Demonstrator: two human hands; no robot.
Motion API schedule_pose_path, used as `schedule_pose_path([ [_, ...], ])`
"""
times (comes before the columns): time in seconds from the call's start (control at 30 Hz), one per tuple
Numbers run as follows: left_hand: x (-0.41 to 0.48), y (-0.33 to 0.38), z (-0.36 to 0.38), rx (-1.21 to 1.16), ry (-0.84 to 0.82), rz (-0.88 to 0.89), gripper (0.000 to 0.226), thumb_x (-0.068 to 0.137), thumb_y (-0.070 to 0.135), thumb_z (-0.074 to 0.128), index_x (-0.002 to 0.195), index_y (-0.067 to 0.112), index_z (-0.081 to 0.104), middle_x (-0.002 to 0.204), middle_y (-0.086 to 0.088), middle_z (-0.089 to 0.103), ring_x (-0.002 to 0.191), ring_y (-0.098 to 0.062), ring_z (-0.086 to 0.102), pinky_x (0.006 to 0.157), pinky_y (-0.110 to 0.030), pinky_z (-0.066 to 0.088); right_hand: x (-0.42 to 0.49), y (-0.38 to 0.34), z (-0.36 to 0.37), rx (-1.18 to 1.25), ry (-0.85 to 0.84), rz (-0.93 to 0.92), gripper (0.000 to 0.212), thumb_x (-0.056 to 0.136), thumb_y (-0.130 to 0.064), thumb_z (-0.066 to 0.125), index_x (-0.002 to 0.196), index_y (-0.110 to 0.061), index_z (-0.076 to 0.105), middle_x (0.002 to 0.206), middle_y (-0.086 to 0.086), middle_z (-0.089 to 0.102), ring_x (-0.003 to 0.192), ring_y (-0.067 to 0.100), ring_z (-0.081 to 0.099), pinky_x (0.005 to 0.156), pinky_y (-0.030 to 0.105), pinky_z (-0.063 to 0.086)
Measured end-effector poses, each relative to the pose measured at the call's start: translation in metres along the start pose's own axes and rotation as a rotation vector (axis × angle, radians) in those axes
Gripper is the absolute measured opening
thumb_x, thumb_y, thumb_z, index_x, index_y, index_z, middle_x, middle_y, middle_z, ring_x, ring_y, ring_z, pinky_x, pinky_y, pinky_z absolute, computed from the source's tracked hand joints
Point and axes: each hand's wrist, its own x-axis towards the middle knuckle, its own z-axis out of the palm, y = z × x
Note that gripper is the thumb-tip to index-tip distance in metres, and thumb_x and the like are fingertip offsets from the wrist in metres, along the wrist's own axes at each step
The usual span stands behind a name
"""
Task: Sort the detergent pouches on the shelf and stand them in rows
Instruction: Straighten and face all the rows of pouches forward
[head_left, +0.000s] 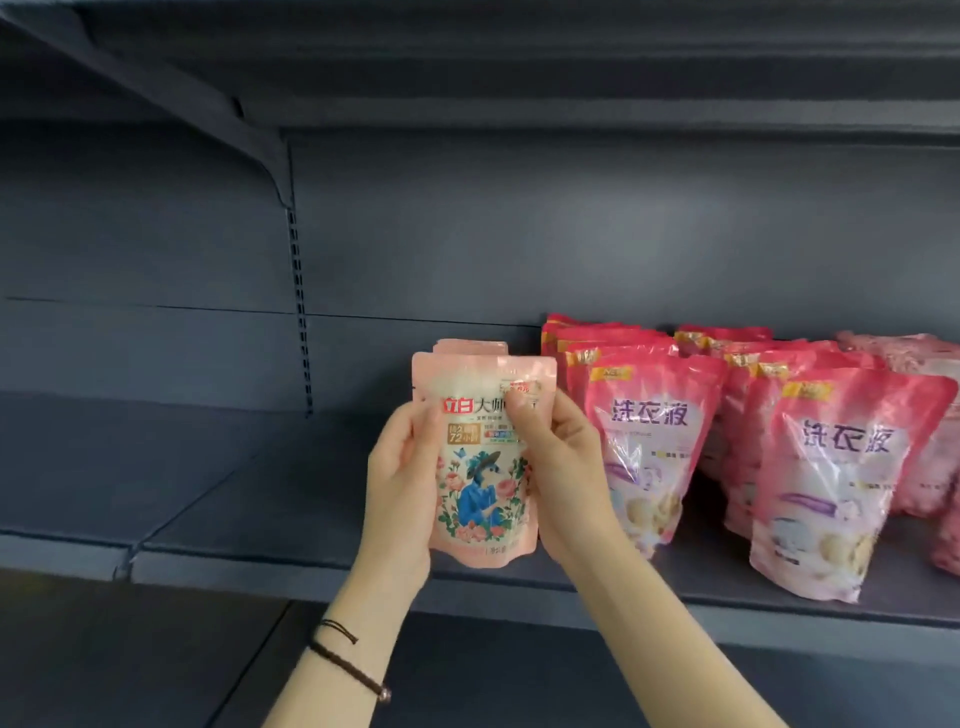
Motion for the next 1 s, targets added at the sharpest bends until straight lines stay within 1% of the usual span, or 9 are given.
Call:
schedule_pose_path([
  [0.2,0.013,-0.048,-0.012,0.050,0.021,-0.040,0.026,0.087,0.048,0.051,0.093,0.027,0.064,0.095,-0.001,0.071,0.088,-0.020,0.071,0.069,-0.030,0.059,0.013,0.052,-0.013,-0.067,0.064,0.021,0.020,0.089,-0.032,0.061,0.098,-0.016,0.068,0.099,0.015,0.073,0.093,0.033,0.071,0.076,0.042,0.059],
  [0.3,0.013,-0.064,-0.016,0.034,0.063,-0.014,0.023,0.088,0.045,0.053,0.108,0.038,0.061,0.105,0.007,0.070,0.097,-0.014,0.069,0.069,-0.021,0.056,0.018,0.065,-0.015,-0.154,0.088,-0.027,0.018,0.087,-0.037,0.061,0.096,-0.023,0.069,0.097,0.007,0.074,0.090,0.025,0.072,0.073,0.033,0.059],
  [0.4,0.004,-0.081,-0.021,0.101,0.111,0.082,0.059,0.082,0.037,0.063,0.128,0.059,0.035,0.119,0.029,0.055,0.112,0.002,0.057,0.079,-0.016,0.052,0.017,0.075,-0.014,-0.277,0.178,-0.119,0.020,0.084,-0.042,0.062,0.087,-0.022,0.064,0.084,0.001,0.070,0.079,0.015,0.068,0.066,0.026,0.055],
  [0.47,-0.009,-0.092,-0.023,0.261,0.107,0.164,0.076,0.078,0.026,0.069,0.131,0.061,0.027,0.127,0.033,0.042,0.121,-0.001,0.049,0.085,-0.020,0.052,0.013,0.079,-0.012,-0.351,0.221,-0.231,0.013,0.087,-0.034,0.063,0.099,-0.031,0.059,0.090,-0.011,0.067,0.083,0.003,0.066,0.067,0.017,0.053],
  [0.6,-0.024,-0.111,-0.041,0.561,-0.038,0.222,0.091,0.073,0.001,0.079,0.138,0.041,0.030,0.139,0.020,0.031,0.130,-0.009,0.040,0.098,-0.036,0.050,-0.007,0.086,-0.016,-0.545,0.215,-0.328,0.078,0.086,-0.005,0.067,0.128,-0.059,0.029,0.122,-0.021,0.049,0.114,-0.003,0.051,0.085,0.010,0.047],
  [0.7,-0.022,-0.111,-0.055,0.671,-0.187,0.202,0.101,0.071,0.008,0.082,0.140,0.046,0.020,0.132,0.032,0.028,0.127,0.010,0.036,0.100,-0.015,0.041,-0.027,0.092,-0.032,-0.883,0.101,-0.287,0.098,0.078,-0.003,0.075,0.136,-0.058,0.019,0.148,-0.014,0.027,0.135,-0.003,0.029,0.098,0.007,0.039],
  [0.77,-0.020,-0.106,-0.058,0.705,-0.219,0.181,0.103,0.072,0.016,0.082,0.137,0.053,0.012,0.127,0.039,0.026,0.122,0.021,0.032,0.092,-0.002,0.034,-0.036,0.093,-0.037,-0.982,0.010,-0.160,0.107,0.077,-0.007,0.077,0.134,-0.068,0.011,0.154,-0.016,0.014,0.141,-0.004,0.018,0.105,0.015,0.040],
  [0.83,-0.018,-0.103,-0.057,0.769,-0.223,0.171,0.104,0.073,0.023,0.081,0.135,0.056,0.004,0.123,0.043,0.023,0.116,0.026,0.029,0.092,-0.004,0.031,-0.039,0.090,-0.035,-0.972,-0.024,-0.052,0.108,0.079,-0.010,0.076,0.130,-0.075,0.006,0.156,-0.022,0.008,0.137,-0.008,0.023,0.103,0.019,0.045],
  [1.0,-0.012,-0.106,-0.052,0.805,-0.263,0.179,0.107,0.079,0.014,0.077,0.141,0.052,-0.002,0.131,0.042,0.015,0.118,0.032,0.022,0.085,0.010,0.025,-0.030,0.092,-0.028,-0.992,-0.001,0.010,0.107,0.086,-0.004,0.068,0.131,-0.071,-0.002,0.160,-0.018,-0.005,0.108,-0.034,0.027,0.094,0.005,0.041],
])
